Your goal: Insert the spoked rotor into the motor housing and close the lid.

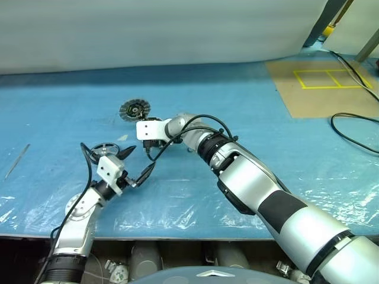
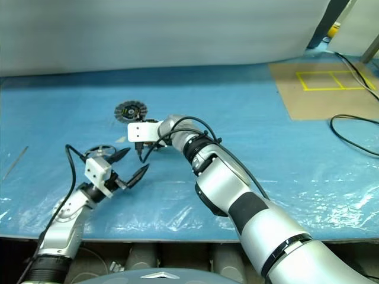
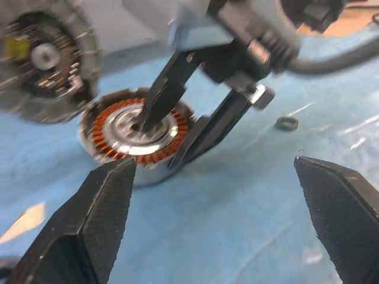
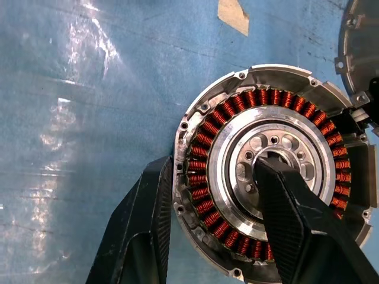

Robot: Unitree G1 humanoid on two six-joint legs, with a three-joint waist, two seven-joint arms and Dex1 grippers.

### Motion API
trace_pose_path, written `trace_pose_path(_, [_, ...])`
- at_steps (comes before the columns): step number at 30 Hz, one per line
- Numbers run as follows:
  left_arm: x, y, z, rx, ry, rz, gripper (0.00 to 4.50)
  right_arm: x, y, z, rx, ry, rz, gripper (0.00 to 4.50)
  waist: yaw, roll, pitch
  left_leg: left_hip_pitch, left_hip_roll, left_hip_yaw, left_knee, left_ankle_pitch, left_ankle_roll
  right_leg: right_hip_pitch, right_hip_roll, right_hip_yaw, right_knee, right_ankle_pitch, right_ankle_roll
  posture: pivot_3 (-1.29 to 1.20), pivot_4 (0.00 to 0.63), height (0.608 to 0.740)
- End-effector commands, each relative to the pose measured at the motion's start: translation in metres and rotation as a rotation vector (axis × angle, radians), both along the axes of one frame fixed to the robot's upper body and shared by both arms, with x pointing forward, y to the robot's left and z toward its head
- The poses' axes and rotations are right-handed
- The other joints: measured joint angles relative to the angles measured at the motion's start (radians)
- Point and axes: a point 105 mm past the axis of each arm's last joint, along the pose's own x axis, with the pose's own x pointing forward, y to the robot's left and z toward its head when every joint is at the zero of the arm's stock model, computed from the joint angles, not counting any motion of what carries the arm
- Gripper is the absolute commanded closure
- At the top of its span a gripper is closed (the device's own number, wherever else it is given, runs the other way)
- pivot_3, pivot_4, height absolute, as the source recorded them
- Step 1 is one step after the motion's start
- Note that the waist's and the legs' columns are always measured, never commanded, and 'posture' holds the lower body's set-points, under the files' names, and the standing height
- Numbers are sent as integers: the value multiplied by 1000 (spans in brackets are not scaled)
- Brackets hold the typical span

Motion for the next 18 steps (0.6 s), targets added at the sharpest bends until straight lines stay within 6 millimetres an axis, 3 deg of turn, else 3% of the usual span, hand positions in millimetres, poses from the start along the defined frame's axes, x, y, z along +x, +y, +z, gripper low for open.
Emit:
trace_pose_path(1, [-11, 12, 13, 45, -41, -3, 0, -17, -9, -25, 22, 232, -16, 2721, 0, 0, 0, 0, 0, 0, 0, 0, 0, 0, 0, 0, 0, 0, 0, 0, 150, 740])
trace_pose_path(9, [-44, 34, 7, 105, 41, -5, 0, -35, -19, -31, 0, 372, 79, 2721, -1, -2, -1, -1, 0, 1, -5, -1, -1, -1, 0, 0, -3, -1, -2, 0, 150, 740])
trace_pose_path(18, [-45, 18, 3, 71, 52, -16, 0, -78, -35, -55, -110, 474, 183, 2721, 3, -3, -2, 7, -1, 1, -9, -1, -2, 8, 0, 0, -6, -3, 0, 0, 150, 740])
